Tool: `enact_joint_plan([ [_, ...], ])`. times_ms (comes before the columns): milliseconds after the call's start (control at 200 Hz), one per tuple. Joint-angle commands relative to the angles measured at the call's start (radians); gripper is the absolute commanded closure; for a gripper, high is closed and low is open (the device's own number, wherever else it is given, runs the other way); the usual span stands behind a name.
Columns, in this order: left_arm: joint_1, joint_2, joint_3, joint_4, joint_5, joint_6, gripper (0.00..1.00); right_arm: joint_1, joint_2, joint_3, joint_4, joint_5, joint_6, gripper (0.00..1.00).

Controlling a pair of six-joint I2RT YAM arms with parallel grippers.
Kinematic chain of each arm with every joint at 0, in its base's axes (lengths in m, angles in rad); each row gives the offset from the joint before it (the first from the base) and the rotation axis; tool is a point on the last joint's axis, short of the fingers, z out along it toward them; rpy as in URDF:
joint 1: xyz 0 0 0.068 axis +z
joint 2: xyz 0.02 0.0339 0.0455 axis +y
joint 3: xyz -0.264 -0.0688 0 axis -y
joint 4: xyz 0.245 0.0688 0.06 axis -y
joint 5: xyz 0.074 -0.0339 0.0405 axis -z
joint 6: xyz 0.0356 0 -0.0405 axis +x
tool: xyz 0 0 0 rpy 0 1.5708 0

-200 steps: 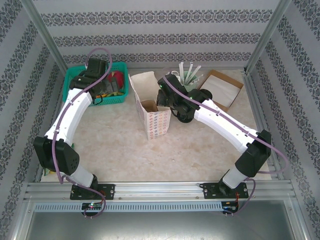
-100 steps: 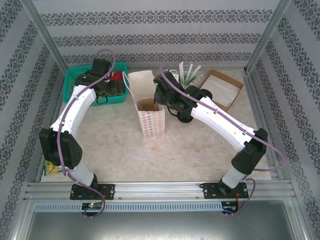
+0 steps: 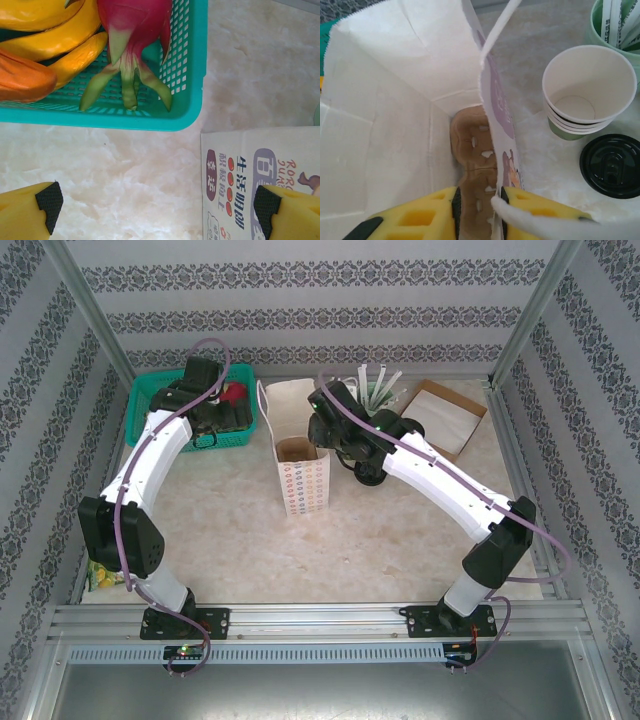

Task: Pack the takeout coffee

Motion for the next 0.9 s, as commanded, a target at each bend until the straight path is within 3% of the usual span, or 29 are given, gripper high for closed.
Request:
enact_joint_plan([
  [0, 0.009, -0.011, -0.01, 0.006, 0.001, -0.023, 0.0, -0.018, -0.022, 0.019, -0.011, -0.032, -0.062, 0.54],
  [320, 0.01, -0.061, -0.067, 0.102, 0.017, -0.012, 0.0, -0.038, -0.118, -0.023, -0.036, -0.073, -0.221, 0.2],
  [375, 0.01, -0.087, -0.098, 0.155, 0.045, -0.005, 0.0, -0.037, -0.149, -0.043, -0.029, -0.079, -0.244, 0.02],
  [654, 0.01, -0.225, -0.249, 0.415, 0.081, 0.005, 0.0, -0.039, -0.265, -0.067, -0.022, -0.086, -0.345, 0.02],
  [894, 0.011, -0.364, -0.414, 0.741, 0.233, 0.008, 0.0, -0.067, -0.243, 0.028, -0.173, 0.063, -0.316, 0.02],
])
